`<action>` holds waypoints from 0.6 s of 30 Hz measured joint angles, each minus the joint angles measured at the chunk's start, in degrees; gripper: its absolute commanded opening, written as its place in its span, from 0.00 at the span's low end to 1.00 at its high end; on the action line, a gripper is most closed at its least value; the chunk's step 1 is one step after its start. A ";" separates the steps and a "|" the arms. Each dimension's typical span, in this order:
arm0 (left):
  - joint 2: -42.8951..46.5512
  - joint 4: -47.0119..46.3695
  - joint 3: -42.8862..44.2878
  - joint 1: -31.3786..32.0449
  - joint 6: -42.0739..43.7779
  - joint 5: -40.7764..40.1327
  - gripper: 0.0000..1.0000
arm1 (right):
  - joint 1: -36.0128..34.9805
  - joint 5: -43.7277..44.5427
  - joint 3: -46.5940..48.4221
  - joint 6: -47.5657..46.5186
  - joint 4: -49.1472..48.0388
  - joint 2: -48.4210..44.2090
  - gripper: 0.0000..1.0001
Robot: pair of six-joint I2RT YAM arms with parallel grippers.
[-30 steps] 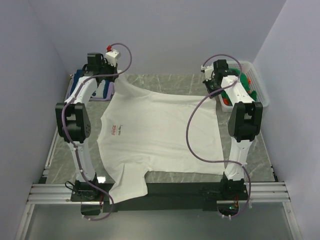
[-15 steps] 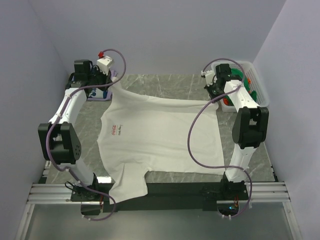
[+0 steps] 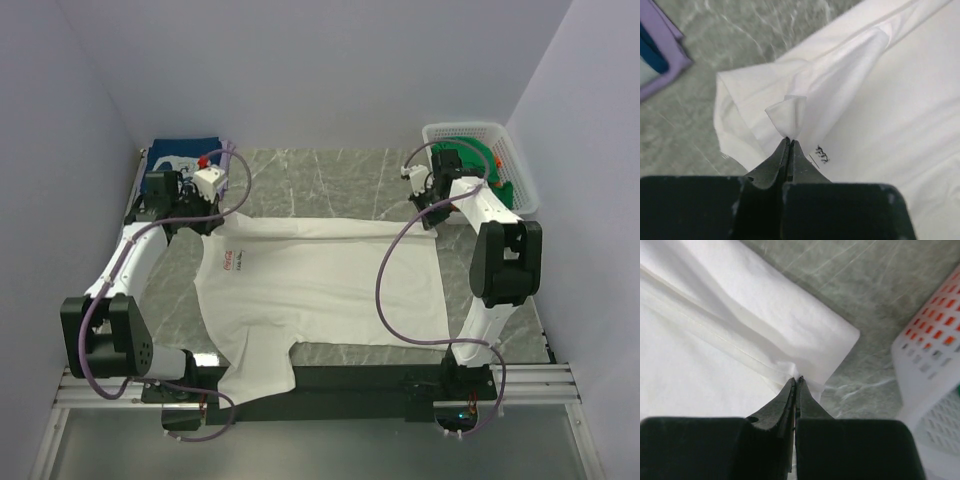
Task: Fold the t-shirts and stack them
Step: Fold the tshirt
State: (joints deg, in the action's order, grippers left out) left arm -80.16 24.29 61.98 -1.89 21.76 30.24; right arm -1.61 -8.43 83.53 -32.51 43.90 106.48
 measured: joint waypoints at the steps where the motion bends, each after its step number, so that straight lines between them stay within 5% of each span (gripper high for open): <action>1: 0.87 0.55 -1.40 -0.02 0.04 0.13 0.00 | 0.00 -0.04 -0.66 -0.04 -0.02 0.00 0.00; 10: 5.62 2.12 -14.10 1.92 -0.48 -0.68 0.00 | 0.00 -0.28 -5.14 -0.42 -0.68 -0.02 0.00; 18: 9.75 4.46 -13.33 7.02 -9.27 -3.65 0.00 | 0.00 -0.39 -5.01 -0.39 -0.74 -0.02 0.00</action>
State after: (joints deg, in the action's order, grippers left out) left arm -70.41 28.75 48.64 5.13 12.49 26.59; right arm -1.61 -8.82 78.52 -32.91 43.16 106.45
